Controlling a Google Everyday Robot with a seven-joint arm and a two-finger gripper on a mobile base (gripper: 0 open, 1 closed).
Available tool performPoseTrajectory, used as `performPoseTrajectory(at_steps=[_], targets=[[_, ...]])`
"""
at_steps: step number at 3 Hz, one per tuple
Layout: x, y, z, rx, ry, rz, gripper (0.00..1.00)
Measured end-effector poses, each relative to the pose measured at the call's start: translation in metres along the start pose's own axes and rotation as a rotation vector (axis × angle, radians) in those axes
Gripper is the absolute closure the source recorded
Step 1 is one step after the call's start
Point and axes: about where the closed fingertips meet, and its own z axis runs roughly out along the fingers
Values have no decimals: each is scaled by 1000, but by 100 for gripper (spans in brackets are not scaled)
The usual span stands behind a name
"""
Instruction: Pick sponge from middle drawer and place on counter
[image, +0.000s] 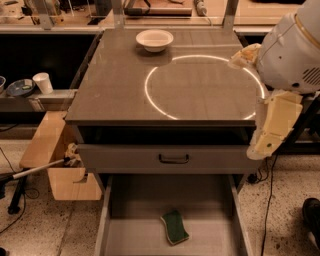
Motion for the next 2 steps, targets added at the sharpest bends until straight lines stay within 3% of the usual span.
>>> performPoseTrajectory(at_steps=[2], targets=[[-4, 1, 1, 0, -38, -9, 0]])
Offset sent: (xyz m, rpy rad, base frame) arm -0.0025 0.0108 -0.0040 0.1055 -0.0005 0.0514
